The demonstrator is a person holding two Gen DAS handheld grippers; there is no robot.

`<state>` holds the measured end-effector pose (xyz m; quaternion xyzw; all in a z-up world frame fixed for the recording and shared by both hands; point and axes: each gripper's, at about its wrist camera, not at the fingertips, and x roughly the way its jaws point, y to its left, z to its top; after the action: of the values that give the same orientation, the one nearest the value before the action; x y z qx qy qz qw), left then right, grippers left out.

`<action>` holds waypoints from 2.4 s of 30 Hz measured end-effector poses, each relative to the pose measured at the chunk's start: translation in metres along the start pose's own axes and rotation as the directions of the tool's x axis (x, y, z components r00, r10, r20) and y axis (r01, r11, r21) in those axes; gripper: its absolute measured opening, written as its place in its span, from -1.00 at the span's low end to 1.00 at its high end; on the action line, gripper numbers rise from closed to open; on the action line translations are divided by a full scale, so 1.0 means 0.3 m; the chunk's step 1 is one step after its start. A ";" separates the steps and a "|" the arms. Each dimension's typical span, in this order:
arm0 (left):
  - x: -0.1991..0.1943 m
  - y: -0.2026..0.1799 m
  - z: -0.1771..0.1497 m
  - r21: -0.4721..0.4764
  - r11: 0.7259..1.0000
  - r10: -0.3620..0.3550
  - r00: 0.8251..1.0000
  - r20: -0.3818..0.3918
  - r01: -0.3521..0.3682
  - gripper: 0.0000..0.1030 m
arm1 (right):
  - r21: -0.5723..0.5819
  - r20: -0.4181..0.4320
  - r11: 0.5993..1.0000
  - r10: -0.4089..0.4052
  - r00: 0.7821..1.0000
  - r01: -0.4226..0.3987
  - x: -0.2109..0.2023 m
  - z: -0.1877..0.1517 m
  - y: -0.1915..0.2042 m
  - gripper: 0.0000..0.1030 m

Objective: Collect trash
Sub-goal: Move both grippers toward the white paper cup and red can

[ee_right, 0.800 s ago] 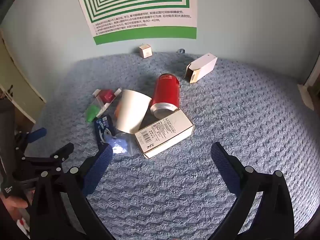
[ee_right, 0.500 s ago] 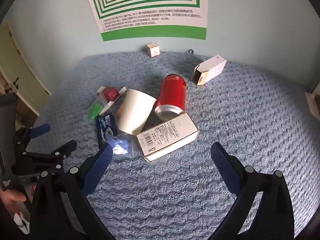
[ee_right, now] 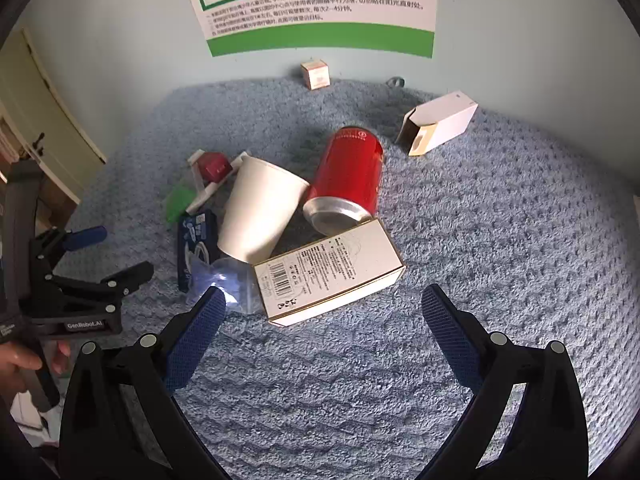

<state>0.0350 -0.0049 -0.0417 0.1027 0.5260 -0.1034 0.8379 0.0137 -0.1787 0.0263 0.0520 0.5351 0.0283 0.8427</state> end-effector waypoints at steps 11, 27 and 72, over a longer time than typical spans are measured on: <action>0.061 -0.002 0.050 -0.001 1.000 -0.013 0.999 -0.041 0.013 0.88 | 0.022 -0.025 1.000 0.007 1.000 -0.007 0.060 0.032 -0.037 0.89; 0.093 -0.009 0.142 0.016 1.000 -0.017 0.999 -0.037 0.018 0.88 | -0.008 -0.020 1.000 0.012 1.000 -0.012 0.104 0.124 -0.057 0.89; 0.153 0.016 0.199 0.003 1.000 -0.013 0.999 -0.051 0.014 0.88 | -0.012 -0.033 1.000 0.014 0.999 -0.015 0.179 0.189 -0.100 0.89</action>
<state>0.1073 -0.0200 -0.0573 0.1029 0.5477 -0.1072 0.8234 0.0876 -0.2060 -0.0015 0.0503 0.5483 0.0384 0.8339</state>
